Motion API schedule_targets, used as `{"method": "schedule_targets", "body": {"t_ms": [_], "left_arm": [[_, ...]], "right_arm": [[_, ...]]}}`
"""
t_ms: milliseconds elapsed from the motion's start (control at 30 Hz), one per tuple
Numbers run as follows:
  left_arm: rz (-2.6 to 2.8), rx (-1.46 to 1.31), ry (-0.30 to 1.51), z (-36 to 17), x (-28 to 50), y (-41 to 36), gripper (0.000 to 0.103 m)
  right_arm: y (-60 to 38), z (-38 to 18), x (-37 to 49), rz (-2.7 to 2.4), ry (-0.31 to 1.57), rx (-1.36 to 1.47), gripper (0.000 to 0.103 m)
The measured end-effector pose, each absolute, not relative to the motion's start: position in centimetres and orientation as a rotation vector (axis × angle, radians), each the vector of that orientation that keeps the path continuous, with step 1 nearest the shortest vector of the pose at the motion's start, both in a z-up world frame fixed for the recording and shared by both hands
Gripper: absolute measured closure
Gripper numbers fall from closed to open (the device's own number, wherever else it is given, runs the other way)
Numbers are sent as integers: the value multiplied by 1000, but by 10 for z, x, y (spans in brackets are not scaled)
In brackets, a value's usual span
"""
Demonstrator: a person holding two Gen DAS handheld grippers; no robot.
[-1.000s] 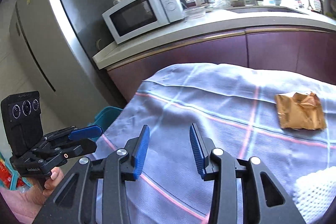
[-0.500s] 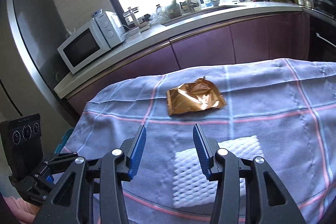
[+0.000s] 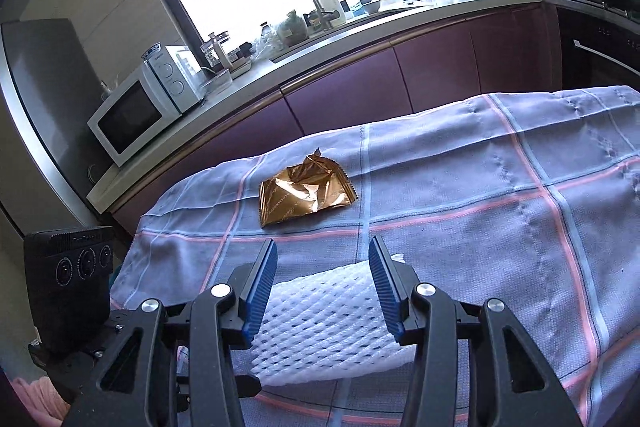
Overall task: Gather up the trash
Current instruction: 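Grasp the white foam net with the left tool while the right tool approaches the gold wrapper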
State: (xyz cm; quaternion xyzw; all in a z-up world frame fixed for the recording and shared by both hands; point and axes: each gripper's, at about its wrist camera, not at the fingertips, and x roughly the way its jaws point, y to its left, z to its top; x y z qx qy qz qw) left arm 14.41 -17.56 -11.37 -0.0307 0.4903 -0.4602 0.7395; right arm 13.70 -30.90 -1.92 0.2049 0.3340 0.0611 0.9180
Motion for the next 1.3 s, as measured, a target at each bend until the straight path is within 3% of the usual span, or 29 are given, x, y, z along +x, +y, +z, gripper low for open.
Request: {"method": "schedule_targets", "body": {"t_ms": [100,267,333,533,667,867,900,1033,1300], "left_arm": [[-1016,-72,1083,-117,147,-183,52],[-1021,-80,1108,-123,151,-191,88],[-1026,-92,1115,-125,152,-192,96],[-1037,-123,1109,-124,155,-192,94],[-1026,-128,1106,-124,157,-194,78],[-1024,-138,1110,-123,158,-193,74],[-1023,-141,1111,-123,158,-192,74],[-1020,-185,1130,-126,163,-185,98],[-993,-225,1080,-114,166,-161,97]], "right_arm": [[-312,-23,138,128,691,429,58],[-314,-25,140,133,695,433,58],[-315,-25,141,133,695,432,58],[-323,-28,140,101,694,444,58],[-335,-38,141,61,723,480,58],[-329,-48,143,119,757,510,58],[-325,-48,143,136,757,505,58],[-309,-41,147,195,758,476,58],[-311,-29,156,176,719,470,58]]}}
